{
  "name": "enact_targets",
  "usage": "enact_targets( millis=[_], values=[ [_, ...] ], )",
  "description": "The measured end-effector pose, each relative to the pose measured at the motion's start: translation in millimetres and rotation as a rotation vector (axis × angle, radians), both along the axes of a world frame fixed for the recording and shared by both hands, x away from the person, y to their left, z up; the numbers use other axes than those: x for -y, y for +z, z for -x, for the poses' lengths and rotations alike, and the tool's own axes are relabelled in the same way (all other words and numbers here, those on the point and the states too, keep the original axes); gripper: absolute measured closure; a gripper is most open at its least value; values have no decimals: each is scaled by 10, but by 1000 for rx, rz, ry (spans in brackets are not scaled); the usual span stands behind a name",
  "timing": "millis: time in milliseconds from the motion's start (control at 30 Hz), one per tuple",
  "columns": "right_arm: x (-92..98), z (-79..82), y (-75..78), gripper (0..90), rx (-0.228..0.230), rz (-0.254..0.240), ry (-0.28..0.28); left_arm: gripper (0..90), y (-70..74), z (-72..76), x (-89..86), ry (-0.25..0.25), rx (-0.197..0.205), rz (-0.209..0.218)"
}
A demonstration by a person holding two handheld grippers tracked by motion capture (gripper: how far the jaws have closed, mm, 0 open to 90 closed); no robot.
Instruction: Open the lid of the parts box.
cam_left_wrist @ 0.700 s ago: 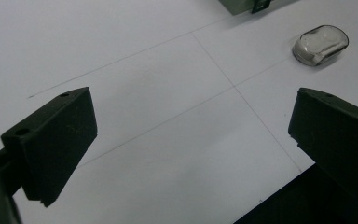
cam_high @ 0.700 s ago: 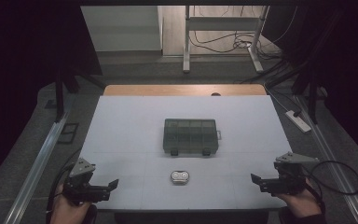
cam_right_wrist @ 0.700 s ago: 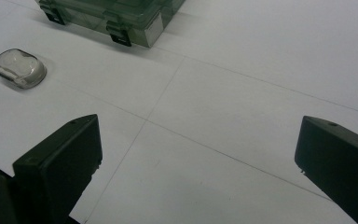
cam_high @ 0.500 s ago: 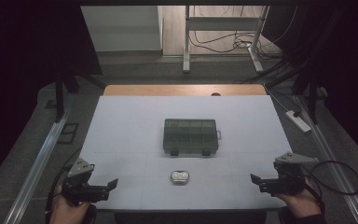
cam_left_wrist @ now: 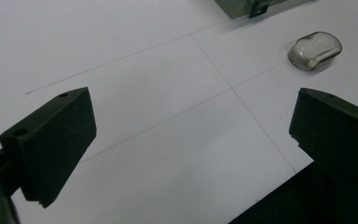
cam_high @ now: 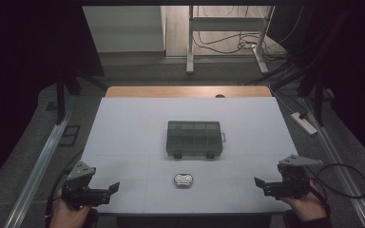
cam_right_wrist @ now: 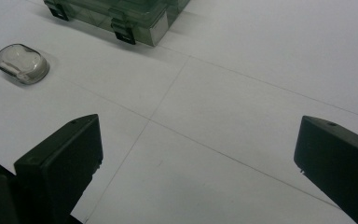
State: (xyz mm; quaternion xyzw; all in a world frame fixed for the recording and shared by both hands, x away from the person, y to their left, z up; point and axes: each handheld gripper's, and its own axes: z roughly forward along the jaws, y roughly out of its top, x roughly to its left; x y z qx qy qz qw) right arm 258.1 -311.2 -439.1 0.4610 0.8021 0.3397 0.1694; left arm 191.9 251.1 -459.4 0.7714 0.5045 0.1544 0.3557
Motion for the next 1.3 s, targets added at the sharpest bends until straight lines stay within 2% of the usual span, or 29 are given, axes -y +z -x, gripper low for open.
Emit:
enact_targets(
  millis=[367,800,1000,1133,1300],
  values=[
    [-12,19,12,4,20,0,23,0,11,-20,-6,-15,-8,12],
    [-96,-33,26,0,28,0,84,0,28,-112,20,-26,18,10],
    [-140,-100,65,0,43,-24,127,0,19,-165,27,-52,28,32],
    [-155,-138,76,0,16,-48,125,0,-3,-207,15,-71,30,57],
    [-200,-195,102,0,38,-42,155,0,-16,-273,15,-92,28,71]
  ],
)
